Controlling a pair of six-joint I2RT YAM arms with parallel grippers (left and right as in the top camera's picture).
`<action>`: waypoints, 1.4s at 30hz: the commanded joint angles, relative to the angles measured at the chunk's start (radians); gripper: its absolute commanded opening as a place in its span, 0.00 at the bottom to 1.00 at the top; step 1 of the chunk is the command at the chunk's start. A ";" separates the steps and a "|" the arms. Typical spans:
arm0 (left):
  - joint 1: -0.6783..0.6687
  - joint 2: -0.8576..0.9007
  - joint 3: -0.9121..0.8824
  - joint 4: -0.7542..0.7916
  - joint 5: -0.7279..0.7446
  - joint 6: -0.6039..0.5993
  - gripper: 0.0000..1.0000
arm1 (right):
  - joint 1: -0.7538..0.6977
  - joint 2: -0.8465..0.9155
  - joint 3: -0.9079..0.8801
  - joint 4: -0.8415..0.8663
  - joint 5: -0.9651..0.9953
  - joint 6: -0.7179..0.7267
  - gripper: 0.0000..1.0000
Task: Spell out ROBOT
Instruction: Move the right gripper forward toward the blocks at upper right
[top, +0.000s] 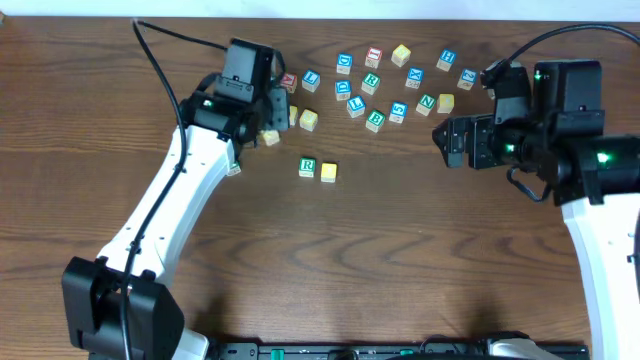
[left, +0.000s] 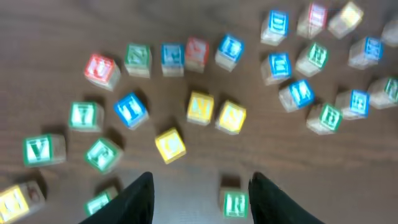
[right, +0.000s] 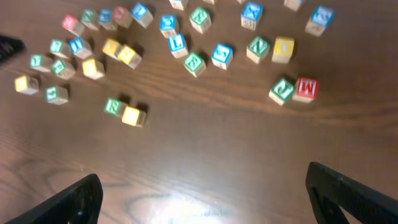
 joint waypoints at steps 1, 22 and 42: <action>0.055 0.019 0.014 0.082 -0.006 0.027 0.49 | -0.004 0.088 0.016 -0.028 0.041 0.021 0.99; 0.120 0.014 0.028 0.129 -0.010 0.021 0.49 | -0.116 0.604 0.437 -0.040 0.200 0.078 0.99; 0.155 0.011 0.028 0.149 -0.010 -0.143 0.49 | -0.103 0.848 0.437 0.278 0.138 0.078 0.61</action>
